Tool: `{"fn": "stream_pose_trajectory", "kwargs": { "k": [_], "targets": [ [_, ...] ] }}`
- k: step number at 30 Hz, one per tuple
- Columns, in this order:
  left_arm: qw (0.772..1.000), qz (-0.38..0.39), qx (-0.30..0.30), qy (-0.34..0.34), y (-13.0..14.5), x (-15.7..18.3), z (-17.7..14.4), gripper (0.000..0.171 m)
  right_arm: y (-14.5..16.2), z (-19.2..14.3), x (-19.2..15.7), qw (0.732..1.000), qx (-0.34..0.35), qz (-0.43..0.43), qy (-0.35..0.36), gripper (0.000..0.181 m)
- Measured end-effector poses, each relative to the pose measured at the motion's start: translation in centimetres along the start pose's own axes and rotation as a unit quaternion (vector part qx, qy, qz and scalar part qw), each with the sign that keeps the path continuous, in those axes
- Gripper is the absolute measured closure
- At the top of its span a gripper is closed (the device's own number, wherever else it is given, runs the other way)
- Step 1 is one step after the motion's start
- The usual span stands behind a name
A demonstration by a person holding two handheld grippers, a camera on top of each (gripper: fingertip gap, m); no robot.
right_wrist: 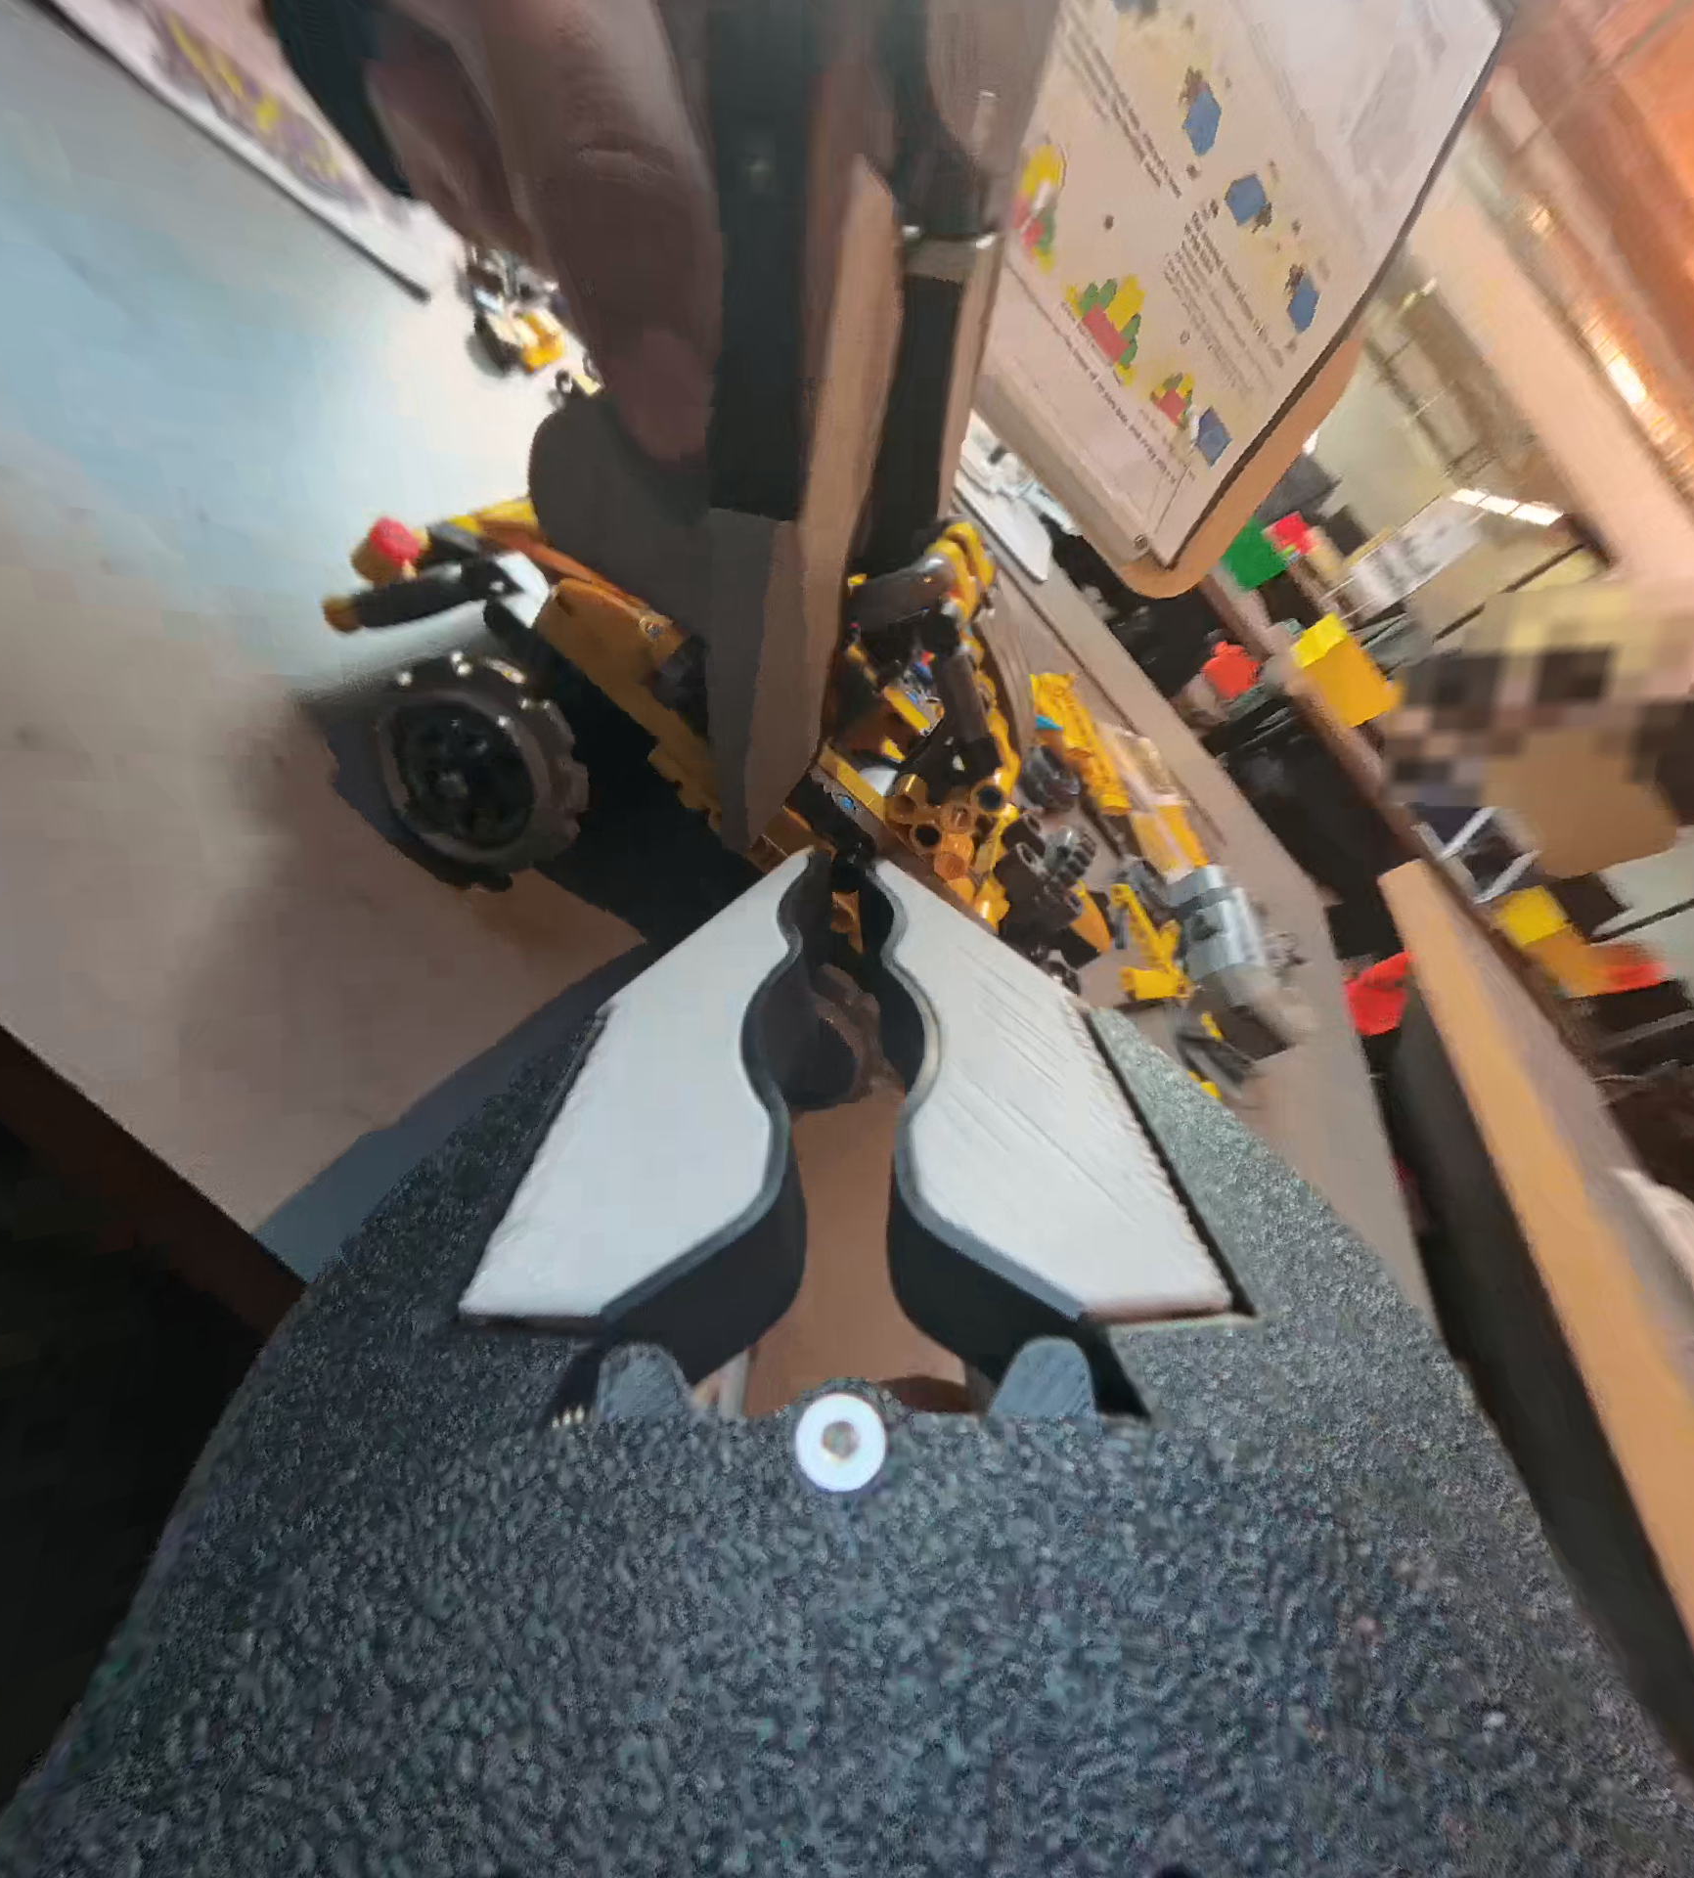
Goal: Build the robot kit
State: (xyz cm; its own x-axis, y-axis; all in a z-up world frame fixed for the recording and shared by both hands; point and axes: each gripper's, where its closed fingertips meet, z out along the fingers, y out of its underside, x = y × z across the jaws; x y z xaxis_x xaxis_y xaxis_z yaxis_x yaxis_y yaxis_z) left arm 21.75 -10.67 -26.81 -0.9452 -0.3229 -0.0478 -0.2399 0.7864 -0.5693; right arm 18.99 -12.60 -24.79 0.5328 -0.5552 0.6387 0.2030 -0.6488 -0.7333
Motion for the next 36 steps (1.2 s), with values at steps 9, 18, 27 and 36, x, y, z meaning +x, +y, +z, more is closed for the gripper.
{"fn": "stream_pose_trajectory", "kwargs": {
  "k": [9,18,27,36],
  "targets": [
    [1.000,-0.013,-0.003,-0.016,0.4,-0.8,-0.2,0.096,0.2,0.9,-0.2,0.973,-0.018,0.175,-0.149,0.178],
    [1.000,-0.015,0.009,0.016,0.4,-0.8,-0.4,0.095,-0.7,-0.5,-0.2,0.938,0.017,0.241,-0.247,0.181],
    [1.000,-0.003,-0.001,0.023,0.7,-0.8,-0.6,0.095,-0.7,-2.8,-3.2,0.972,-0.013,0.064,-0.228,0.181],
    [1.000,-0.013,0.002,0.019,1.2,-0.6,-1.0,0.095,-1.2,-1.8,-0.4,0.997,-0.006,-0.026,-0.069,0.181]
  ]
}}
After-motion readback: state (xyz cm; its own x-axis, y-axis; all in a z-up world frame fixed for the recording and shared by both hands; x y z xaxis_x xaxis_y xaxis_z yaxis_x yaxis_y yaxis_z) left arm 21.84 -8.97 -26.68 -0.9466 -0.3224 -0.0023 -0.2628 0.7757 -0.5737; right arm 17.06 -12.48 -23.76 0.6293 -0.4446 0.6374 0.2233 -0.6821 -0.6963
